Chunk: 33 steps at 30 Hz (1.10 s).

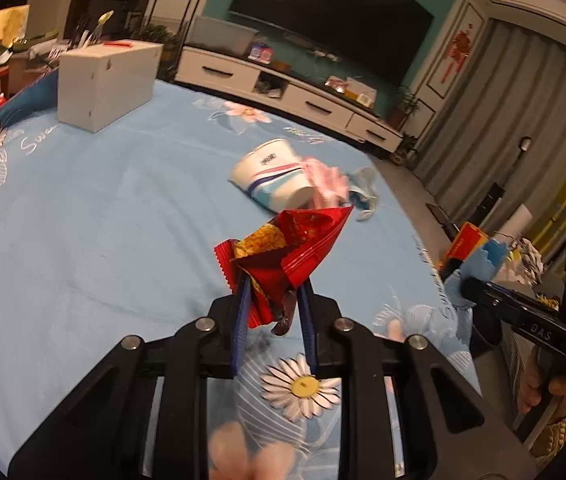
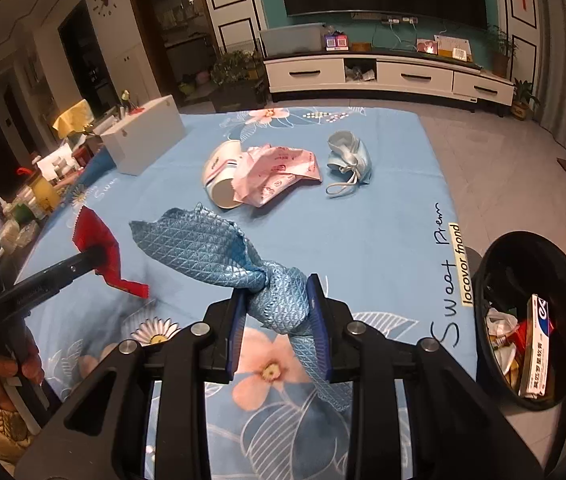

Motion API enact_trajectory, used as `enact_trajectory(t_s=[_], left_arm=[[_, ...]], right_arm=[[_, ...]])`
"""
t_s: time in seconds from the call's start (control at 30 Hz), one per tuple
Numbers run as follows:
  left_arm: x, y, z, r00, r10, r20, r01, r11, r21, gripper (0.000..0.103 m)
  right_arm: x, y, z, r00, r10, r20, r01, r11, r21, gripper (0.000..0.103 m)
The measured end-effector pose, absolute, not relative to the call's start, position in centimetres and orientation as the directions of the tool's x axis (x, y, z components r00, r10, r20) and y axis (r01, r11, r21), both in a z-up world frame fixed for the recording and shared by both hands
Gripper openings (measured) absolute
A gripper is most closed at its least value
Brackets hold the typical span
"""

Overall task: Collect trash
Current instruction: 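Grasp the red chip bag with the left tool while the right tool grasps the blue wrapper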

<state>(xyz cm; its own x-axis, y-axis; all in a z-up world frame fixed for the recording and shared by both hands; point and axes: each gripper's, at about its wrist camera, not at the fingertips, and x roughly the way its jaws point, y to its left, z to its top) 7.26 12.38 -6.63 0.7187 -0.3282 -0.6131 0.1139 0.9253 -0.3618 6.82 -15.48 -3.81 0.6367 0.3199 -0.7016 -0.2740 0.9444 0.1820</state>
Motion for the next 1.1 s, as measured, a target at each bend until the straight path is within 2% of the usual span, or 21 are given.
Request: enact_trajectory(t_s=[0.47,1.1], left_arm=[[3.0,8.0,-3.1,0.735,-0.400,-0.548,0.249,0.910,-0.330,0.024],[2.8,3.4,-0.9,0.719,-0.453,-0.526,0.360,0.891,-0.275,0.024]], right_arm=[[3.3,-16.6,-0.7,0.694,0.334,-0.638,-0.286,0.941,0.181,0.031],[1.5,-21.4,0.6,0.753,0.287,-0.592,-0.207,0.958,0.201,0.031]])
